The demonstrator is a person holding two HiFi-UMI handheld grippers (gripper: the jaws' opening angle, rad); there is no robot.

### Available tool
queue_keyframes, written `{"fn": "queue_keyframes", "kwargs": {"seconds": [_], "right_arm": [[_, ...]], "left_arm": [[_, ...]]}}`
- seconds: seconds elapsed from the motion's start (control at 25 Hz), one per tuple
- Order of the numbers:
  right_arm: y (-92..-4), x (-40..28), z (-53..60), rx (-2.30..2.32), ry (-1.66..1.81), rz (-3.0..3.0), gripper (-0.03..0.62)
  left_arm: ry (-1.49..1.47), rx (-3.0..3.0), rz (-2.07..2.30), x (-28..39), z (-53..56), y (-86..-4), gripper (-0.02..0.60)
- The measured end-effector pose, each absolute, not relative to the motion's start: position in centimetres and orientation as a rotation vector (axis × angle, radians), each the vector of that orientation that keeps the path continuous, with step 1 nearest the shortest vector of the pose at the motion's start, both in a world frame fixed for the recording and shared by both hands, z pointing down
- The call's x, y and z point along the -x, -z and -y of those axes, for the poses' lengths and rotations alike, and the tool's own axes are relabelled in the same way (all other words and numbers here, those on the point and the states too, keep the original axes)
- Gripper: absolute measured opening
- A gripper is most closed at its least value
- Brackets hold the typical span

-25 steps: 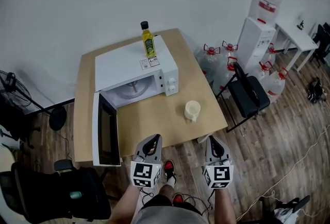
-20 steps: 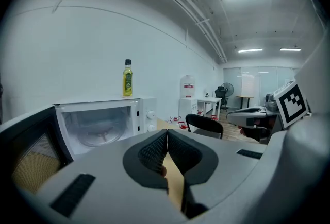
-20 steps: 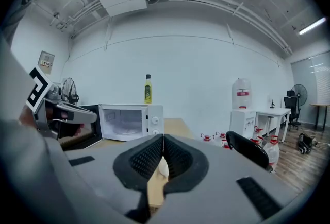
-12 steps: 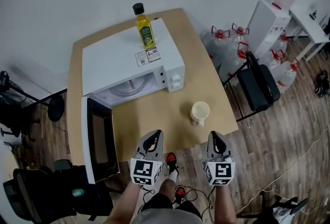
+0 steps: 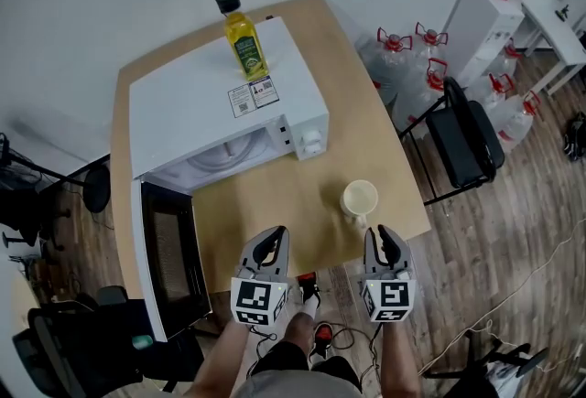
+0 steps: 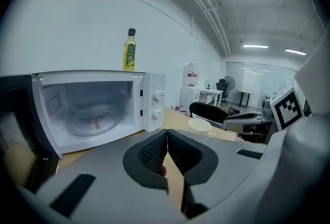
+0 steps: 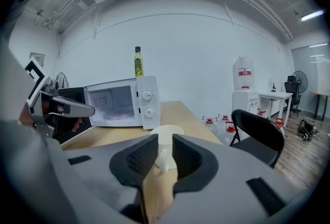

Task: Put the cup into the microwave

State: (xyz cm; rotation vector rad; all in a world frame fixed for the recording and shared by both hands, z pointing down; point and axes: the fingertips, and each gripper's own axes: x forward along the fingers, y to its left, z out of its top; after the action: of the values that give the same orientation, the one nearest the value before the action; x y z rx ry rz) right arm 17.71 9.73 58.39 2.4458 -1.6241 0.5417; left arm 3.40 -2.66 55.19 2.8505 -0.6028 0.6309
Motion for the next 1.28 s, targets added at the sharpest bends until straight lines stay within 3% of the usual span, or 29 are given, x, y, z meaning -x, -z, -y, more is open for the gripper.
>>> {"fn": "queue_keyframes", "kwargs": {"seconds": [0.08,0.4,1.0,1.28], "right_arm": [[-59.1,-17.7,-9.4,-2.433,-0.559,1.637,0.118],[-62.5,-17.7,-8.5,-2.393,-0.639,1.645,0.193],[-65.3,-18.5,-7.2,-2.39,-0.677,1.603,0.196],[-65.5,-18.7,-6.8,-2.376,-0.664,1.587,0.111]], "left_arm": [[-0.641,-2.844,0.6,-3.5,2.7,-55.6,0.023],[-0.688,-2.831,0.589,-3.4,2.5,-57.1,0.023],[-0.729,-2.81,0.575,-3.5,3.0,-59.4,0.023],[-0.735,-2.805,0.574,-3.6,3.1,-59.7,0.024]]}}
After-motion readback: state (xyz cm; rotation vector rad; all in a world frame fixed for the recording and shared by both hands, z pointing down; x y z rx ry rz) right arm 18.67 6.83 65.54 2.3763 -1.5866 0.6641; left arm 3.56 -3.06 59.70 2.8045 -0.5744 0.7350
